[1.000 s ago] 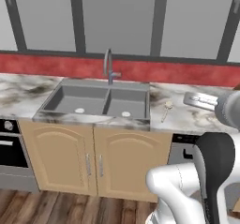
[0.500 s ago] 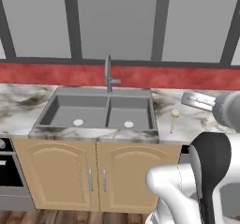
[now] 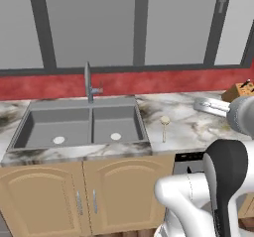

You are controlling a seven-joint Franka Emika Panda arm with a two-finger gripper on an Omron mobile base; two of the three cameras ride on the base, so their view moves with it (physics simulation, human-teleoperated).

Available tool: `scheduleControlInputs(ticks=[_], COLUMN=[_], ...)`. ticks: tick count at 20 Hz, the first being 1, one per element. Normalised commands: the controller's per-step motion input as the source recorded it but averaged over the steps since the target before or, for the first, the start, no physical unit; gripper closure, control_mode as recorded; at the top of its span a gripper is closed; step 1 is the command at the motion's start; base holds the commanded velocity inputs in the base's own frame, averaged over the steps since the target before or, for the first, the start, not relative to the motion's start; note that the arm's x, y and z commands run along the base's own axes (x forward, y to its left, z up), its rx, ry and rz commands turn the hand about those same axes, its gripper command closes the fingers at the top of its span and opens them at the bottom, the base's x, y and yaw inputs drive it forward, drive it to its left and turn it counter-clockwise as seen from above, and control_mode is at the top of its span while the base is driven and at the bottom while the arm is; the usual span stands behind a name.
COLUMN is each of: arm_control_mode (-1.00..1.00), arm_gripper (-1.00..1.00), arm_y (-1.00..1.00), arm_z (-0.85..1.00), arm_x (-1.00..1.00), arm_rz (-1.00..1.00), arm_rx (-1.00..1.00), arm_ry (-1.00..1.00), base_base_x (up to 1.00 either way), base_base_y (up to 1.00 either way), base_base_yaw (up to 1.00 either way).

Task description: Grab the spray bottle from the cabinet, then place it next to the cutting board for sanitizing. Then grab the dish brush from the countertop next to the sink and place it next to the cutting board.

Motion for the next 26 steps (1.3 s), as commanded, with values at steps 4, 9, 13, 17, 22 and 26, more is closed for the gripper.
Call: scheduleControlInputs(ticks=[4,9,13,17,22,26], arm_control_mode=[1.0,1.0,1.0,1.0,-1.0,-1.0], arm_gripper=[-1.0,-1.0,-1.0,-1.0,-1.0,-1.0], arm_y=[0.0,0.0,0.0,0.0,0.0,-0.02], arm_z=[0.0,0.0,0.0,0.0,-0.02,-0.49], arm_x=[0.0,0.0,0.0,0.0,0.12,0.17], arm_rz=[0.0,0.0,0.0,0.0,0.0,0.0], arm_rx=[0.0,0.0,0.0,0.0,0.0,0.0], arm_ry=[0.0,0.0,0.0,0.0,0.04,0.47], base_base_x=[0.5,0.66,0.7,0.68,0.3,0.0], base_base_y=[0.0,-0.13,-0.02,0.0,0.0,0.0], base_base_yaw=[-0.2,-0.06,-0.02,0.0,0.0,0.0])
